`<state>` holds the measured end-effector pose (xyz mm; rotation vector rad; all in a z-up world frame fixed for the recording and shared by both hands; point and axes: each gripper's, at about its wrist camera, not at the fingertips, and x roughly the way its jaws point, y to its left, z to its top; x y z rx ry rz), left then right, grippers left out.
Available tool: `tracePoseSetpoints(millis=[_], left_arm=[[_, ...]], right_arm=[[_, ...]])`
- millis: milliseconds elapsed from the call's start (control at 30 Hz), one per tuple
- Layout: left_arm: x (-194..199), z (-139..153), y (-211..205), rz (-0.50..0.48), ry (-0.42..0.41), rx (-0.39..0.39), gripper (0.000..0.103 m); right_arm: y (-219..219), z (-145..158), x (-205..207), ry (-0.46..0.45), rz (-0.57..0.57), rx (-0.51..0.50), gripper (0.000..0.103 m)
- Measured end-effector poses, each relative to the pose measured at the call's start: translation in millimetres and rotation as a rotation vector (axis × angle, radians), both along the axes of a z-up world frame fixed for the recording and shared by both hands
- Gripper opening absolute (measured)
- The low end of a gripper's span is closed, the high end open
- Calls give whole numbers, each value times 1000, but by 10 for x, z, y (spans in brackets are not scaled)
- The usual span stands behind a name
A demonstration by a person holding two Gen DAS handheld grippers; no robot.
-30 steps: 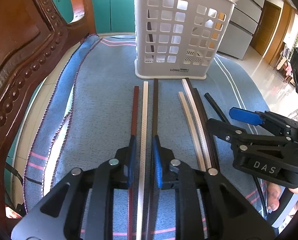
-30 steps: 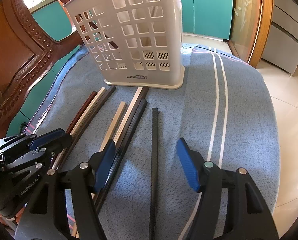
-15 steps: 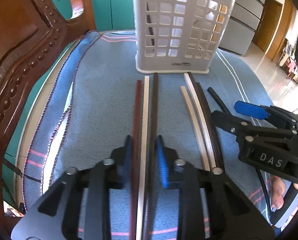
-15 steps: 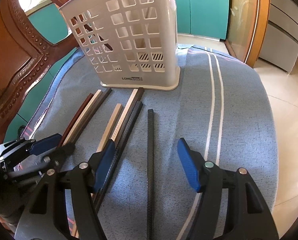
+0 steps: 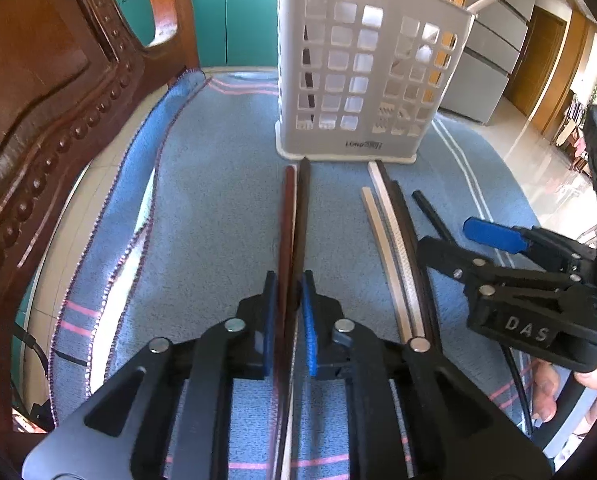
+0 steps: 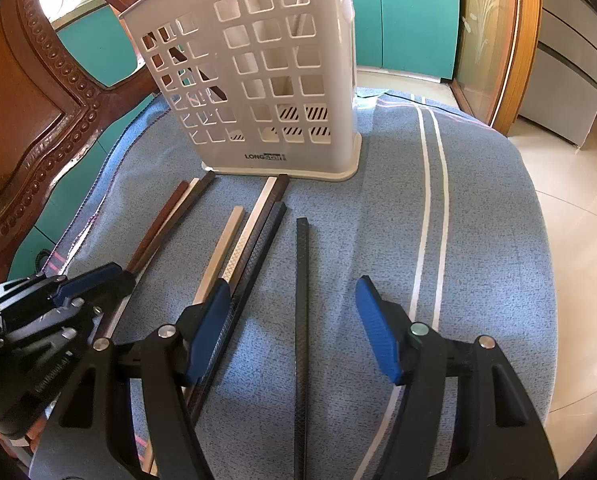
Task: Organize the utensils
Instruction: 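Close the right gripper on the black chopstick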
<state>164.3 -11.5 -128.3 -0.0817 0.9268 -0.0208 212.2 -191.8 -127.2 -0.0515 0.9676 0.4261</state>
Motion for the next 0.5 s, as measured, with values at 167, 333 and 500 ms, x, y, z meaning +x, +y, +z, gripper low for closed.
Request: tracePoseSetpoints(millis=[167,333,500], left_arm=[[-1,-7,20,11,11,19,9],[11,-52,30,7,22,18,9],[16,-53,1,-1,20,26,9]], right_arm=[[7,-1,0,-2,2,-3,65],[39,-12,1,-5,3,-8,66],[39,-13,2,-6,5,-9,66]])
